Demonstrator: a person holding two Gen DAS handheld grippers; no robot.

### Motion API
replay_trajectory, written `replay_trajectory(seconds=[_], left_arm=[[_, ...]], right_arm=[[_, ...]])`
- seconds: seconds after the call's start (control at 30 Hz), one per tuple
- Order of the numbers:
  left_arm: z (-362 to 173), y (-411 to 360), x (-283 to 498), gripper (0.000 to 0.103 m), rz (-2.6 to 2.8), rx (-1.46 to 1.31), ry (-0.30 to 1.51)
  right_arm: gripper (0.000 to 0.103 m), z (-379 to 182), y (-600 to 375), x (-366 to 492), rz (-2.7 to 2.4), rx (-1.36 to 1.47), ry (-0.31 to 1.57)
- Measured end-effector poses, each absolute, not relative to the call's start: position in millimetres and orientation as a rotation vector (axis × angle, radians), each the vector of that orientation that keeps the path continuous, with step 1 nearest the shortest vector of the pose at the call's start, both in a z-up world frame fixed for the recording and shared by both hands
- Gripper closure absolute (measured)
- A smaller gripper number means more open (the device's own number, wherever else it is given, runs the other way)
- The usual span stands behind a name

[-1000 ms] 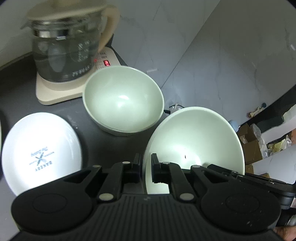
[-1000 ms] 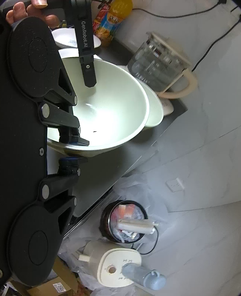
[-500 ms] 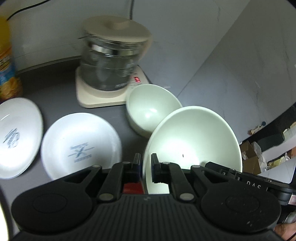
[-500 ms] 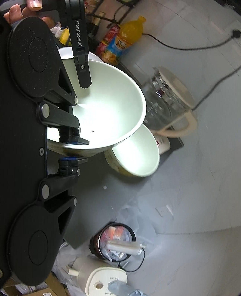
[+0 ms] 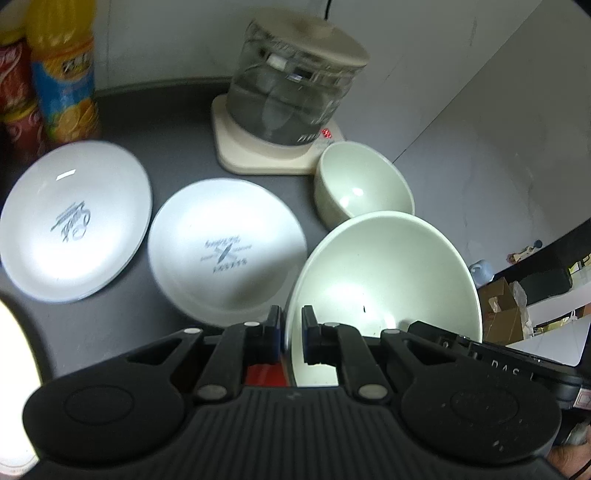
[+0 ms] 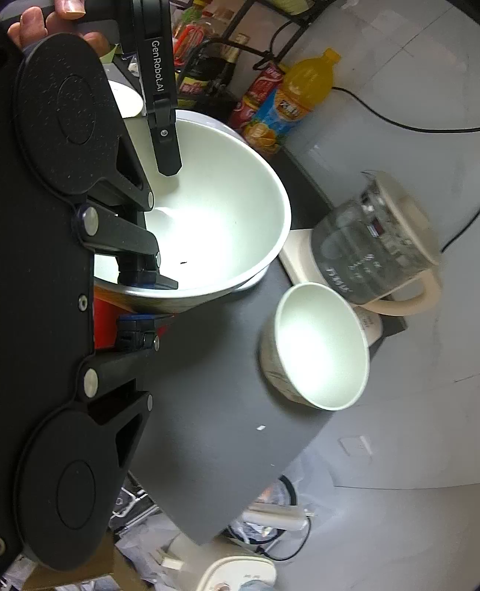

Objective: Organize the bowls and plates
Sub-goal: 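Lower the large pale green bowl into the red bowl and open both grippers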

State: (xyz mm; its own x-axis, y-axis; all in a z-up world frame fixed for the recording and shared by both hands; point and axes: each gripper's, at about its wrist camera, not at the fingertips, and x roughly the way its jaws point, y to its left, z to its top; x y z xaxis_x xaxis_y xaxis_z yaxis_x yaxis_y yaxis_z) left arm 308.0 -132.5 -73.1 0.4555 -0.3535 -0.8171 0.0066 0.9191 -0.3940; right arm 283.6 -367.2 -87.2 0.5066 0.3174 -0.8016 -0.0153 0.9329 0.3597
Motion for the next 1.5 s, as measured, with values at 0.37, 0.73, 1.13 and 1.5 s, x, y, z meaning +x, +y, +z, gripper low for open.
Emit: replay_trajectory(seconds=[0.37, 0.73, 1.13, 1.5], left_arm=[[-105.2, -124.9, 305.1, 0.094, -0.237, -0.37, 1.185], [-117.8, -129.2, 307.0, 0.089, -0.221, -0.314, 1.222], [-130.3, -127.3, 309.9, 0.067, -0.172, -0.284, 1.26], [-137.5, -132.8, 311.3, 0.063, -0.162, -0.266, 1.266]], right_arm=[[0.091, -107.5, -358.4, 283.2, 0.152, 0.342, 1.097], [0.091, -123.7, -362.3, 290.7, 0.116, 0.338, 1.143], [0.091, -130.1, -353.6, 299.2, 0.126, 0.234, 1.175], [0.087, -128.7, -349.6, 297.6, 0.155, 0.187, 1.195]])
